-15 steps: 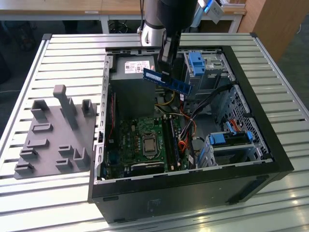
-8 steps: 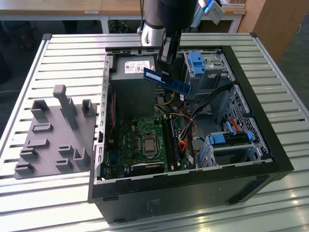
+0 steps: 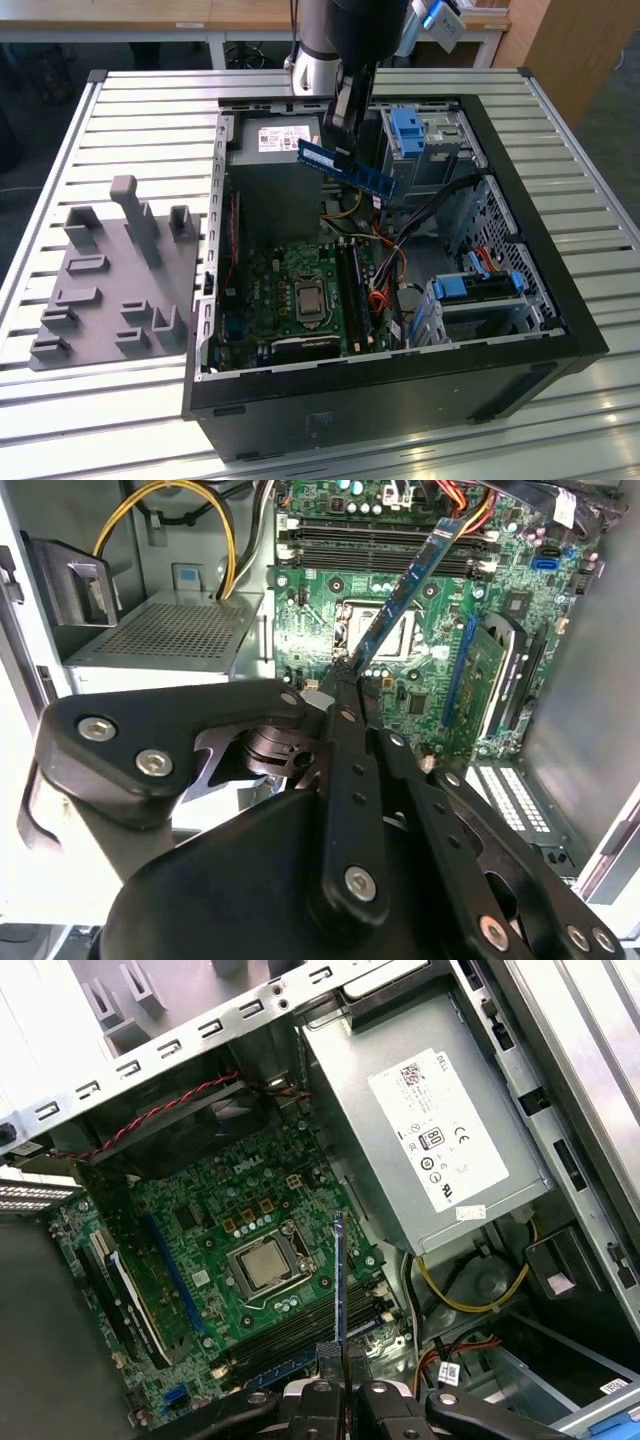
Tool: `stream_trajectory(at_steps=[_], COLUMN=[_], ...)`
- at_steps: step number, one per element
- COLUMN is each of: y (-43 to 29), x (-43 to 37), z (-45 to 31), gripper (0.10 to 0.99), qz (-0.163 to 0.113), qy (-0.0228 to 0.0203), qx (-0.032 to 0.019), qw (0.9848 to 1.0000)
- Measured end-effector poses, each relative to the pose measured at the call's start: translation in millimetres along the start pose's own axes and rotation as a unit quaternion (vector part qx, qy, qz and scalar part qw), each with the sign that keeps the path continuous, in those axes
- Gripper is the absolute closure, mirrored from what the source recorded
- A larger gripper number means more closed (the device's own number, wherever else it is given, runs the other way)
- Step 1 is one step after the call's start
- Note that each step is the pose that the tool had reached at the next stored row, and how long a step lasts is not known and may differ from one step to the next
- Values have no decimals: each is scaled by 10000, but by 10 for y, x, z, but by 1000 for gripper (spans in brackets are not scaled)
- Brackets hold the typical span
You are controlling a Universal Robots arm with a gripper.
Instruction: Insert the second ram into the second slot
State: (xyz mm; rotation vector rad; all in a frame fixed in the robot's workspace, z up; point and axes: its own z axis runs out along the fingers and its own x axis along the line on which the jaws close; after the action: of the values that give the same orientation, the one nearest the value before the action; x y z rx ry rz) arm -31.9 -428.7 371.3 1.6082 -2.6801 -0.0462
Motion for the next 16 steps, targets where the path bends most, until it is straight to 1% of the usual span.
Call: stream_trajectory(at_steps=[16], y=[0], x=[0], z=[0], gripper=[957], qz=[287], qy=[-2], qx=[4], qw=[9996])
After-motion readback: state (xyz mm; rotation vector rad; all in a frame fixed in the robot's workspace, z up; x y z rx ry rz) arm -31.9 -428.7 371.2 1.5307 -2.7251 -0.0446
